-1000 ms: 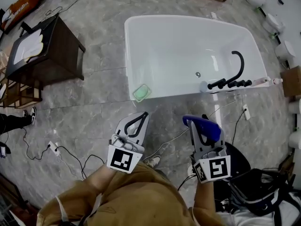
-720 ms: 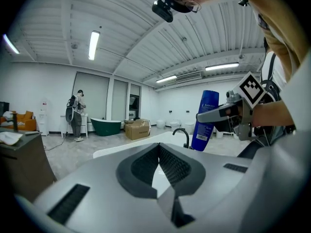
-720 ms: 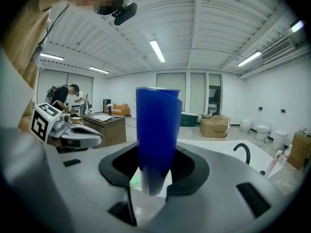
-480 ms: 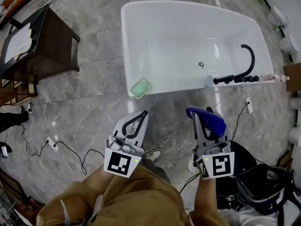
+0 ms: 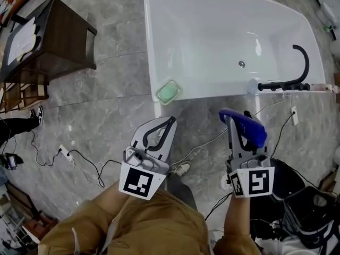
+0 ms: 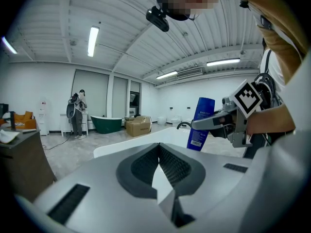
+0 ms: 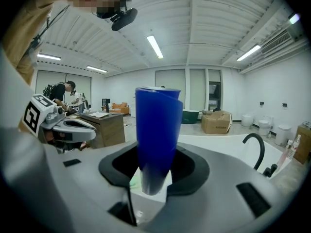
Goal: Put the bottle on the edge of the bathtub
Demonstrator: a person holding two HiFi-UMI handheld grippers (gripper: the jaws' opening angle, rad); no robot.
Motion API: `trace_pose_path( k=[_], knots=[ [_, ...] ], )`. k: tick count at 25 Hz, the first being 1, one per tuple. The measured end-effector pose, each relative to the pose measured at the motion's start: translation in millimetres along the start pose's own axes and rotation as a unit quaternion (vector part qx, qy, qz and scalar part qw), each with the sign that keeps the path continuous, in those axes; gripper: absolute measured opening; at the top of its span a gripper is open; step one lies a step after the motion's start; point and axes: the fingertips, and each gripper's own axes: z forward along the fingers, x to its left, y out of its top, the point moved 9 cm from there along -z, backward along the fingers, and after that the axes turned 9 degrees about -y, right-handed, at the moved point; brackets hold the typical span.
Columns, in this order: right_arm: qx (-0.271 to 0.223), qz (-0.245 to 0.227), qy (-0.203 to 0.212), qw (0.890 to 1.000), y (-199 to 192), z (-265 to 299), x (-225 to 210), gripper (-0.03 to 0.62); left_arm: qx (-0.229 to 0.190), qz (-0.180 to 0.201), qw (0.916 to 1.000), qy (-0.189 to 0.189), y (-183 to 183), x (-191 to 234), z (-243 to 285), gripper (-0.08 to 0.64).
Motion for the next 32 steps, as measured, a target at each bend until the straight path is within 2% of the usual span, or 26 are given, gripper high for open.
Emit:
trace_pose_path(
  k=[11, 16, 32],
  knots=[
    [0.010, -0.005, 0.005, 1.000, -40.7, 35.0, 3.9, 0.160, 0.014, -0.020, 0.9997, -0.005, -33.2, 9.5, 17.8, 0.008],
    [0.016, -0.008, 0.008, 1.000, -58.3, 50.4, 10.8, 0.160, 0.018, -0.041, 0.9990, 0.000, -52.3, 13.1, 19.9, 0.006],
    [0.032, -0.008, -0.010, 0.999, -114.5, 110.3, 6.2, 0.160, 0.019, -0.057, 0.9981, -0.012, -100.2, 32.9, 46.7, 0.007]
  ],
)
